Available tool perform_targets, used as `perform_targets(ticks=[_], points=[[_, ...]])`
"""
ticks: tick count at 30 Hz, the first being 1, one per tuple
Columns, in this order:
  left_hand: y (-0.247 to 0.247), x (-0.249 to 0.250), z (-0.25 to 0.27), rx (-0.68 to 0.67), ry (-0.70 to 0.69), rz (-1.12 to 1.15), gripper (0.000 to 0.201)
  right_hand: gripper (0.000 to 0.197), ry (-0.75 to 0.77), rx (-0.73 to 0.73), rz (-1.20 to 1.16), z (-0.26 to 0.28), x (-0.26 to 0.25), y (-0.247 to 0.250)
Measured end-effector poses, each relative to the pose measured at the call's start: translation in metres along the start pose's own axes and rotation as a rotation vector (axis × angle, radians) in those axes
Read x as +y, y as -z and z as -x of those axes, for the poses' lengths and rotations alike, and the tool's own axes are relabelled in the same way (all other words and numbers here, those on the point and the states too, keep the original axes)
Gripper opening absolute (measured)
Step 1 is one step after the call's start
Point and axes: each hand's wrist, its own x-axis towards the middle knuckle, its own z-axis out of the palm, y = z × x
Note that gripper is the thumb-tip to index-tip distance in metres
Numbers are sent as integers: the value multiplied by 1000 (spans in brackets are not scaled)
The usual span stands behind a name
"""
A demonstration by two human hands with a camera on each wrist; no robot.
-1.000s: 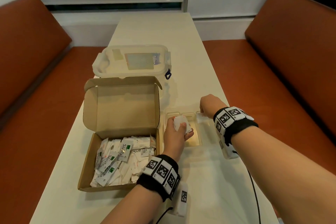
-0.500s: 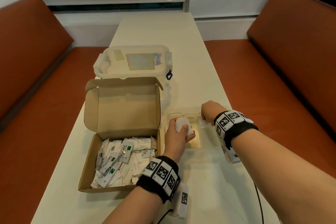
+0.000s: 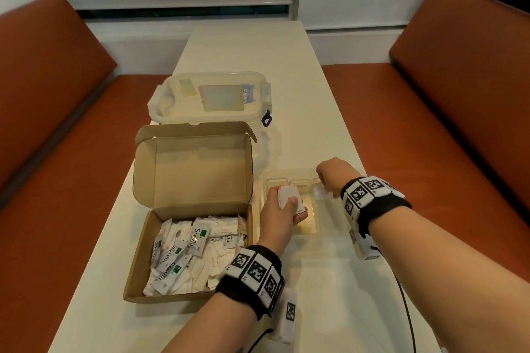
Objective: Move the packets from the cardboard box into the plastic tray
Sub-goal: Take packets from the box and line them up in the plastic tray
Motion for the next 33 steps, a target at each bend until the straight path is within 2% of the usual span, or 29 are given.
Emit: perform_targets(ticks=[6,10,24,27,33], points=[[0,0,0,1,9,-27,25,13,4,29,-50,1,-2,0],[0,-1,-1,-6,16,-25,24,24,-5,1,-79,-1,-3,0],[0,-2,-2,-12,24,-44,27,23,-10,4,-98,-1,-3,-4],[-1,0,-1,-17,26,-29,29,20,25,53,-182,2,-5,1],[0,1,0,-28,-10,21,32,9,165,73,-602,22,-16,2]])
